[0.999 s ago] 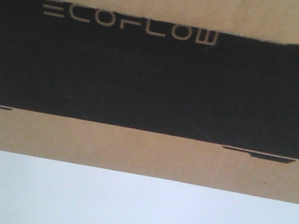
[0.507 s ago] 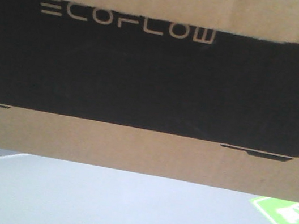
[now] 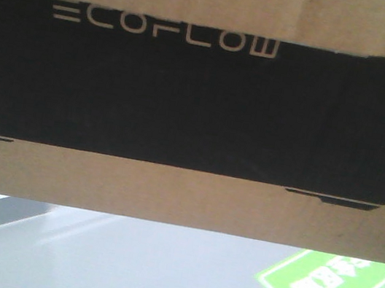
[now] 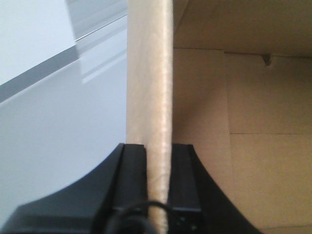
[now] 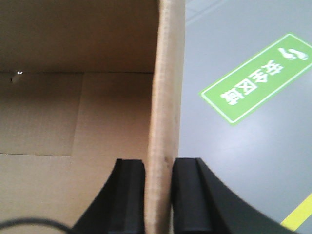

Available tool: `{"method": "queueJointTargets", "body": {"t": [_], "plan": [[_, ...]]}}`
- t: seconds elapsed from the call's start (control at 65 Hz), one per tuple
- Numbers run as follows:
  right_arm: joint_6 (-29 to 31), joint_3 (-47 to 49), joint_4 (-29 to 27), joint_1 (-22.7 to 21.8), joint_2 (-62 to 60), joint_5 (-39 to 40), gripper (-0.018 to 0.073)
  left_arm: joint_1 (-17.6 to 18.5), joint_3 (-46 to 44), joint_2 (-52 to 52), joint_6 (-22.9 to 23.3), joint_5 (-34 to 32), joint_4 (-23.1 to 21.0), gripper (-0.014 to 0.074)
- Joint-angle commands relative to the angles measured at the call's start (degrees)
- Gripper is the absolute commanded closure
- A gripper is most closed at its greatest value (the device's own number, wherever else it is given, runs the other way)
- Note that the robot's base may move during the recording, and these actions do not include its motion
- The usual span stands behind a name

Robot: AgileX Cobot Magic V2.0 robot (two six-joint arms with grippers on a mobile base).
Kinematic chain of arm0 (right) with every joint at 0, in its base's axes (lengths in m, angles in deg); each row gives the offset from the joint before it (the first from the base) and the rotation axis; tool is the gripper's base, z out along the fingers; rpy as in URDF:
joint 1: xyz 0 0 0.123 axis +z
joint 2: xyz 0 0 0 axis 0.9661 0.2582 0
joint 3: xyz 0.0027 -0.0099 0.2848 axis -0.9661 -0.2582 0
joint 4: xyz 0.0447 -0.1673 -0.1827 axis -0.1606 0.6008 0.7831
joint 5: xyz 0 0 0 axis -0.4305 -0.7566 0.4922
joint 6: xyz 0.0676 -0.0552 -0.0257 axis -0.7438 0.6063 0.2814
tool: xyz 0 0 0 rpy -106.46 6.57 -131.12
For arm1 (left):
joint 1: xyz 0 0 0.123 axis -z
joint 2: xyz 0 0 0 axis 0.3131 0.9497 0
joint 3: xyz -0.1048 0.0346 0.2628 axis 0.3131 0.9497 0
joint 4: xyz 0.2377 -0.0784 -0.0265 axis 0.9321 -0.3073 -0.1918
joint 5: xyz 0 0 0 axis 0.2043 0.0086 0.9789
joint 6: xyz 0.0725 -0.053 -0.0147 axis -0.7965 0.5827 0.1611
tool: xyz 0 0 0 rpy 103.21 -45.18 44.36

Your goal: Grab box from left shelf to table start

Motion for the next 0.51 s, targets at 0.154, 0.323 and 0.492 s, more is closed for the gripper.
{"method": "queueJointTargets", "body": {"t": [0.154, 0.323, 0.492], "plan": [[0.3, 2.0, 7.4, -0.6, -0.2, 4.8, 0.0493, 0.2, -2.4, -1.3, 0.6, -3.7, 6.3, 0.0699], [0.3, 2.0, 7.4, -0.6, -0.2, 4.8, 0.0493, 0.2, -2.4, -1.3, 0.6, -3.7, 6.2, 0.0699], [0.3, 2.0, 7.4, -0.6, -0.2, 4.8, 0.0493, 0.2, -2.4, -1.3, 0.6, -3.7, 6.2, 0.0699]]}}
